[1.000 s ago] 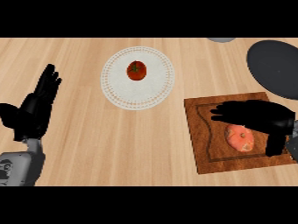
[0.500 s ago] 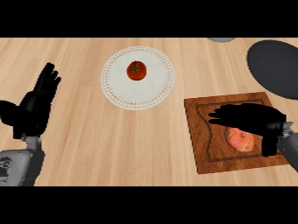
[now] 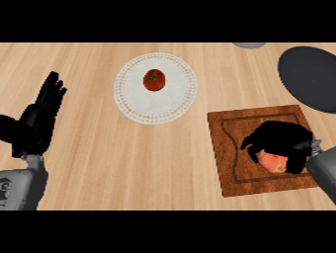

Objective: Pick the squash from the cutting board and place it in the pan

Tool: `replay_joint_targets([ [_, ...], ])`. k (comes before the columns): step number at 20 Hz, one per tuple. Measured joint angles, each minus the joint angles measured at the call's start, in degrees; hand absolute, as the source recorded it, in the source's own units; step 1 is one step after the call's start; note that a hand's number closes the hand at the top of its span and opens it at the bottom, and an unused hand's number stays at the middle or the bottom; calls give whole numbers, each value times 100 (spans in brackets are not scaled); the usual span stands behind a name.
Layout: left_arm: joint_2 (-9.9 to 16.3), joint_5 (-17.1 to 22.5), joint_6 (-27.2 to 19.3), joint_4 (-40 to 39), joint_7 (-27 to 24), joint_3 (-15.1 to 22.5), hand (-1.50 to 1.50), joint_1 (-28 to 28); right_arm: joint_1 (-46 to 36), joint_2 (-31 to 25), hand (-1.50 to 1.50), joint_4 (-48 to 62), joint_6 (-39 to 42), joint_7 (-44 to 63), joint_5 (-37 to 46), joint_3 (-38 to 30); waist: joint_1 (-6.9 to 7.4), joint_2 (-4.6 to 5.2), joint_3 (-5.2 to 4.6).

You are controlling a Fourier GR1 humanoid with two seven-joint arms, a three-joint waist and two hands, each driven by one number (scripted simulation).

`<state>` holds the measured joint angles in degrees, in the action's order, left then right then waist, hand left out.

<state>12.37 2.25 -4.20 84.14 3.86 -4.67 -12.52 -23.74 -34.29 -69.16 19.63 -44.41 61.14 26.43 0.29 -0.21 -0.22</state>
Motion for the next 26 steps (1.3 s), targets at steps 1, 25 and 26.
replay_joint_targets([
  [1, -25, -35, -25, -42, -22, 2, 0, -24, -14, 10, 150, 65, -36, -91, 8, -29, 0, -1, 1],
  [25, -40, -87, -33, -81, 18, -38, 0, -47, -1350, 3132, 150, -1019, -1199, 7375, 441, -2569, -60, -8, 16],
  [26, -34, -76, -5, -78, -28, -50, 0, -12, -1434, 3145, 150, -1061, -1265, 7506, 487, -2623, -48, -3, 17],
])
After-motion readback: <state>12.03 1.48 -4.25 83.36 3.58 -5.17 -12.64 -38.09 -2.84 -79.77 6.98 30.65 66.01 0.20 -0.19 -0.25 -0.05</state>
